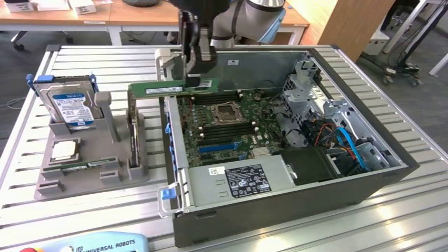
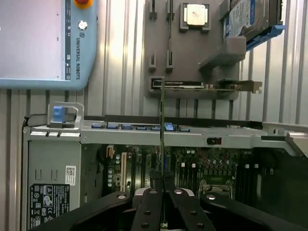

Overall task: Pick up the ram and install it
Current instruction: 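Pick up the ram and move it above insertion slot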

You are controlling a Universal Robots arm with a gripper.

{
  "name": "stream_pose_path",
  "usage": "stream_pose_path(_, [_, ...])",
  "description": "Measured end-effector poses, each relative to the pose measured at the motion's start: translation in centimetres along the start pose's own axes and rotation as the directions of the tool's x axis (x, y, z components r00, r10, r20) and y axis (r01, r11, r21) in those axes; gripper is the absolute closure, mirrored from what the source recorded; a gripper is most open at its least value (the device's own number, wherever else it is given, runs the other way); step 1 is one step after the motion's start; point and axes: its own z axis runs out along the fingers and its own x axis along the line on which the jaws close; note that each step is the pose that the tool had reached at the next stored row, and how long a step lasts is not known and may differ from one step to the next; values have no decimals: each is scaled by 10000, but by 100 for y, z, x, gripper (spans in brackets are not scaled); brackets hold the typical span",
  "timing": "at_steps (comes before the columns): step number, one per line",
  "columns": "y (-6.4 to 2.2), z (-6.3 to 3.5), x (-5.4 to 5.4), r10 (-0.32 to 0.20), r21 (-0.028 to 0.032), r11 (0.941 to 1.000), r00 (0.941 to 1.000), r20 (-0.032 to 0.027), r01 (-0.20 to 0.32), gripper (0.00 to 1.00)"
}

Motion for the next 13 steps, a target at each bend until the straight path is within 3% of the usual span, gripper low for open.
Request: stream_pose_path(13, [-502,-16,11,0,-1,10000,10000,3,0,88])
